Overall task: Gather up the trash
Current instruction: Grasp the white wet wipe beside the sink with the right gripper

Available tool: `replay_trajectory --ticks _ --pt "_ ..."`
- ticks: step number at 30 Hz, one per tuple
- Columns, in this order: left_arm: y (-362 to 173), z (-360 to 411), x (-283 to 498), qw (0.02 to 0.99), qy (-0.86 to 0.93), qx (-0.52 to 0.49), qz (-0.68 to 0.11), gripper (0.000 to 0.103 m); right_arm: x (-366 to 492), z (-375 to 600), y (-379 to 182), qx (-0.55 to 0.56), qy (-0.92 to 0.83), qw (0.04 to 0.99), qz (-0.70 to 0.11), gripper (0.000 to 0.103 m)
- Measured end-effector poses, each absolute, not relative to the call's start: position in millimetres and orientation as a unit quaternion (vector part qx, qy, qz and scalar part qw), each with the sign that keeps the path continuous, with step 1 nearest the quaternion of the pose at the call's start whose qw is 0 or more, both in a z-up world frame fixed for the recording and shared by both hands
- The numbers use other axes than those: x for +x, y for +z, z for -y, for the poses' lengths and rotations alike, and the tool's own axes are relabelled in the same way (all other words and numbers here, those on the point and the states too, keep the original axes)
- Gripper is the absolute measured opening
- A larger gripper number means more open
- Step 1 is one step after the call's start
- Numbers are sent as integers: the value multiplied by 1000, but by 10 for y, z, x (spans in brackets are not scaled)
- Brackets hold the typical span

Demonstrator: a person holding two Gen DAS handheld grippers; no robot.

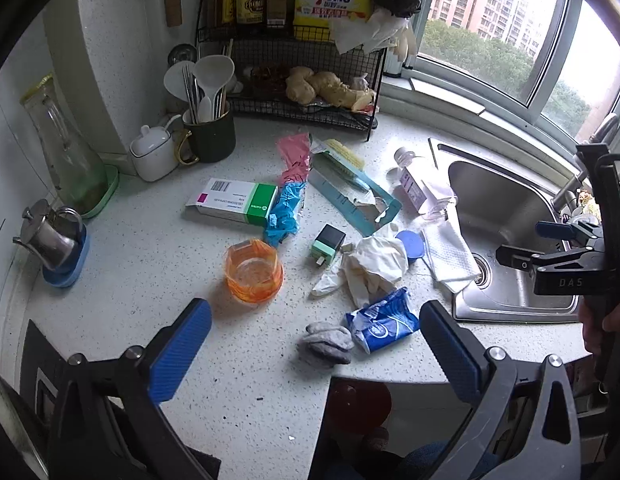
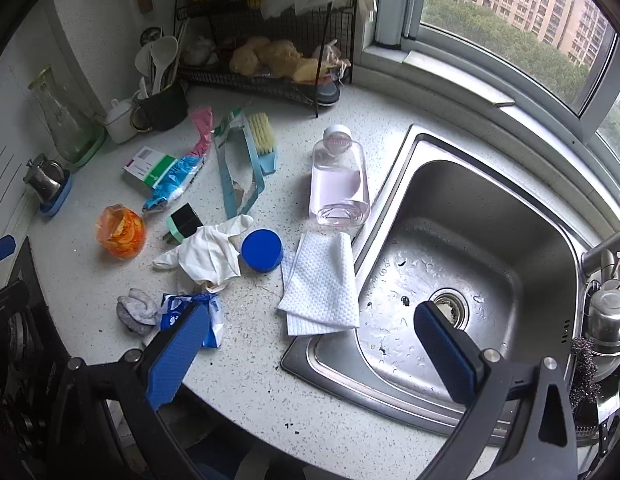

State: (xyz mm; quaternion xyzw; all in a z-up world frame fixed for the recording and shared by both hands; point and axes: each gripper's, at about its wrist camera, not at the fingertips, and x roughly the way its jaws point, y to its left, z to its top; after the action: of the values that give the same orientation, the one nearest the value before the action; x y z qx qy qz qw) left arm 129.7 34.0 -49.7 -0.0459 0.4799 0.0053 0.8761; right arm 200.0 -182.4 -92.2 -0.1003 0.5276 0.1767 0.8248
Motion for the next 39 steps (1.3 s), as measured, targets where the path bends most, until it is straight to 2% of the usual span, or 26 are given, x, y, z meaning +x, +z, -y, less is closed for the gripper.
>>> replay_trajectory --ticks 4,7,12,14,18,20,25,27,29,36,39 --pt "-695 -459 1550 866 -1 -37 -499 103 2263 1827 -1281 -98 170 804 -561 102" --pt "-845 -524 1680 858 -8 -35 -513 103 2444 1848 -1491 -98 169 787 -585 88" --pt "-1063 -583 1835 847 -19 -38 -530 103 2640 1940 -1730 -93 153 770 -613 82" --pt "-1117 -599 1870 843 -22 -39 -536 103 2663 1962 -1768 -96 148 766 -618 78" --pt "-1157 -648 1912 840 -16 -36 -541 103 2703 1984 -1811 -105 145 758 -627 64" --pt "-1167 -690 1915 840 -18 -38 -541 103 2693 1965 -1834 -107 149 755 -629 61" --pt "-1212 -757 1896 832 -10 -34 -553 103 2679 1979 -1860 -94 164 752 -632 38" --pt "-1225 -777 1867 829 -10 -36 -557 103 2660 1972 -1846 -96 166 752 -631 31" --pt "-1241 -787 1836 826 -14 -39 -562 103 2603 1989 -1855 -104 164 755 -626 29" --pt "-1266 -680 1714 815 -21 -24 -578 103 2486 2028 -1767 -88 160 765 -617 7" --pt "-1283 -609 1662 810 -43 -27 -584 103 2432 1958 -1776 -82 168 763 -619 6"
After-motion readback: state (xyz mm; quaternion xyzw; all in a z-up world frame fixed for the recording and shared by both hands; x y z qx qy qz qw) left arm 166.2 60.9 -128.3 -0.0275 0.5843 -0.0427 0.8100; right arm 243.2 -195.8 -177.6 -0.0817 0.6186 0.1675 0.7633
